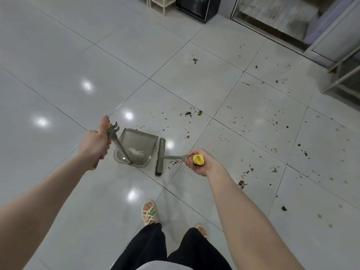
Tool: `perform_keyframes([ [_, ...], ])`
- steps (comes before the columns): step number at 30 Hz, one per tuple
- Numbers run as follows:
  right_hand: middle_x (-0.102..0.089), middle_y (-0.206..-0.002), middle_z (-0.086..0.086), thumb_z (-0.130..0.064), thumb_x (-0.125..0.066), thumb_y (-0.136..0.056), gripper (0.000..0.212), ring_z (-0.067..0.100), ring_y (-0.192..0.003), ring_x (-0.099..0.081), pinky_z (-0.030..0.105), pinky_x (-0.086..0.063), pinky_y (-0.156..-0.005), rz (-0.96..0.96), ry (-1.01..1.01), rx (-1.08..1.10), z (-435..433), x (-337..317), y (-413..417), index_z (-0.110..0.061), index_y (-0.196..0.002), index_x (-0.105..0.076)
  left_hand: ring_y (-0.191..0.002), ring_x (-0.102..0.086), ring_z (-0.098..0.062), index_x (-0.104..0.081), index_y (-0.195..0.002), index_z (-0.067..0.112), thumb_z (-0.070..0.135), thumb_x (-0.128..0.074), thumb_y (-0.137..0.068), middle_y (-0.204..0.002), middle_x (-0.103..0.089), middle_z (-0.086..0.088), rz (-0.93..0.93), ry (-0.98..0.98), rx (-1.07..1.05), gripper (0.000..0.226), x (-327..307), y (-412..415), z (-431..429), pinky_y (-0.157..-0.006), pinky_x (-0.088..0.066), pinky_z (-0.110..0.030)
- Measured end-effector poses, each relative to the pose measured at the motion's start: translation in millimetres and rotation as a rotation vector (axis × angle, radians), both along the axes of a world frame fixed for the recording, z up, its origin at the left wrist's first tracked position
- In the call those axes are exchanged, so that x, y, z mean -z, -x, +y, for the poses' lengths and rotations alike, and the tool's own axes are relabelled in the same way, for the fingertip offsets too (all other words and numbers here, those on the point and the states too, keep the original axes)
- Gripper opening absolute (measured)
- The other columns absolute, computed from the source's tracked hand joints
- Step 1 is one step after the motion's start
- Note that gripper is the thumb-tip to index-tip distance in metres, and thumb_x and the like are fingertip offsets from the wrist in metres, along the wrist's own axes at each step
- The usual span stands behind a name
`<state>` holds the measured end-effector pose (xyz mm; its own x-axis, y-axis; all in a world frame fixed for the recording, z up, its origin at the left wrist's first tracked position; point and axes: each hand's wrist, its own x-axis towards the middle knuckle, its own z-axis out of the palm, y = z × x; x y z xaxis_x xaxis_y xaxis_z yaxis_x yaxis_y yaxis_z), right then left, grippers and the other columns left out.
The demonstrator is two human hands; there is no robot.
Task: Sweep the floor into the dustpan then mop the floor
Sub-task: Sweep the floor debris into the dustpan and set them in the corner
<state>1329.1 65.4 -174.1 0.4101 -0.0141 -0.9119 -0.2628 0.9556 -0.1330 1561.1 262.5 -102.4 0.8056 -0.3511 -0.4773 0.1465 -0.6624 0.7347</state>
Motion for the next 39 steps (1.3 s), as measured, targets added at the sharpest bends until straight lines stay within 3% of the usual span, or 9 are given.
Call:
perform_keyframes([
  [7, -0.055, -0.074, 0.017, -0.004, -0.048, -0.091, 0.008, 0.016, -0.041, -0.06, 0.016, -0.048, -0.035, 0.046, 0.051, -0.046, 9.0, 10.1, -39.4, 0.003, -0.091, -0.052, -0.04, -0.037, -0.021, -0.043, -0.053, 0.011, 0.088, -0.032, -0.063, -0.042, -0.041, -0.001, 0.042, -0.043, 0.023, 0.079, 12.4, -47.6, -5.1, -0.049, -0.031, -0.026],
  [12, -0.06, -0.109, 0.025, -0.003, -0.057, -0.089, 0.015, 0.029, -0.056, -0.069, 0.028, -0.057, -0.047, 0.332, 0.283, -0.56, -10.2, 17.0, -34.9, 0.0, -0.1, -0.047, -0.043, -0.039, -0.022, -0.045, -0.053, 0.009, 0.086, -0.03, -0.065, -0.048, -0.043, -0.004, 0.036, -0.038, 0.035, 0.079, 15.8, -55.7, -20.8, -0.049, -0.034, -0.026],
  [16, -0.056, -0.086, 0.015, -0.008, -0.065, -0.089, 0.015, 0.016, -0.045, -0.06, 0.021, -0.051, -0.039, 0.371, 0.413, -0.902, -28.6, 19.4, -34.2, -0.003, -0.084, -0.052, -0.042, -0.039, -0.022, -0.045, -0.053, 0.009, 0.081, -0.029, -0.075, -0.05, -0.043, -0.006, 0.026, -0.034, 0.047, 0.076, 20.7, -50.4, -30.3, -0.045, -0.033, -0.025],
  [18, -0.055, -0.078, 0.013, -0.007, -0.069, -0.086, 0.017, 0.017, -0.054, -0.056, 0.025, -0.051, -0.045, 0.356, 0.442, -0.979, -32.1, 23.5, -32.9, -0.002, -0.095, -0.056, -0.04, -0.038, -0.022, -0.044, -0.053, 0.01, 0.08, -0.029, -0.074, -0.049, -0.042, -0.005, 0.027, -0.032, 0.046, 0.075, 21.7, -47.1, -35.3, -0.044, -0.033, -0.025],
  [22, -0.056, -0.079, 0.016, -0.002, -0.066, -0.087, 0.041, 0.019, -0.055, -0.051, 0.026, -0.046, -0.047, 0.362, 0.481, -0.944, -43.5, 29.1, -15.2, 0.001, -0.126, -0.054, -0.041, -0.037, -0.022, -0.044, -0.055, 0.01, 0.078, -0.03, -0.078, -0.05, -0.042, -0.004, 0.037, -0.027, 0.013, 0.073, 22.5, -39.2, -48.3, -0.045, -0.033, -0.027],
  [27, -0.057, -0.08, 0.014, -0.007, -0.062, -0.091, 0.045, 0.012, -0.038, -0.051, 0.018, -0.041, -0.038, 0.414, 0.437, -0.901, -65.2, 33.5, 19.6, -0.004, -0.133, -0.049, -0.039, -0.037, -0.021, -0.044, -0.053, 0.011, 0.084, -0.03, -0.064, -0.046, -0.042, -0.002, 0.033, -0.032, 0.057, 0.076, 21.8, -23.6, -68.7, -0.044, -0.033, -0.025],
  [29, -0.057, -0.075, 0.012, -0.009, -0.062, -0.091, 0.044, 0.011, -0.032, -0.049, 0.018, -0.041, -0.039, 0.427, 0.423, -0.882, -74.0, 32.8, 33.4, -0.004, -0.133, -0.049, -0.04, -0.038, -0.022, -0.045, -0.053, 0.01, 0.086, -0.029, -0.062, -0.047, -0.043, -0.004, 0.024, -0.029, 0.081, 0.078, 21.2, -15.5, -78.5, -0.044, -0.033, -0.025],
  [34, -0.056, -0.072, 0.012, -0.009, -0.061, -0.092, 0.031, 0.015, -0.051, -0.049, 0.017, -0.042, -0.037, 0.467, 0.398, -0.801, -101.1, 26.9, 76.3, -0.005, -0.123, -0.056, -0.044, -0.039, -0.022, -0.045, -0.056, 0.009, 0.083, -0.027, -0.072, -0.053, -0.044, -0.007, -0.002, -0.031, 0.145, 0.079, 24.7, 4.7, -99.8, -0.047, -0.034, -0.026],
  [39, -0.055, -0.067, 0.013, -0.006, -0.061, -0.092, 0.012, 0.015, -0.037, -0.049, 0.015, -0.041, -0.034, 0.549, 0.396, -0.685, -121.0, 22.6, 127.6, -0.004, -0.102, -0.055, -0.046, -0.042, -0.023, -0.048, -0.059, 0.007, 0.081, -0.023, -0.08, -0.056, -0.046, -0.007, -0.02, -0.054, 0.217, 0.08, 25.5, 30.5, -121.9, -0.053, -0.036, -0.029],
])
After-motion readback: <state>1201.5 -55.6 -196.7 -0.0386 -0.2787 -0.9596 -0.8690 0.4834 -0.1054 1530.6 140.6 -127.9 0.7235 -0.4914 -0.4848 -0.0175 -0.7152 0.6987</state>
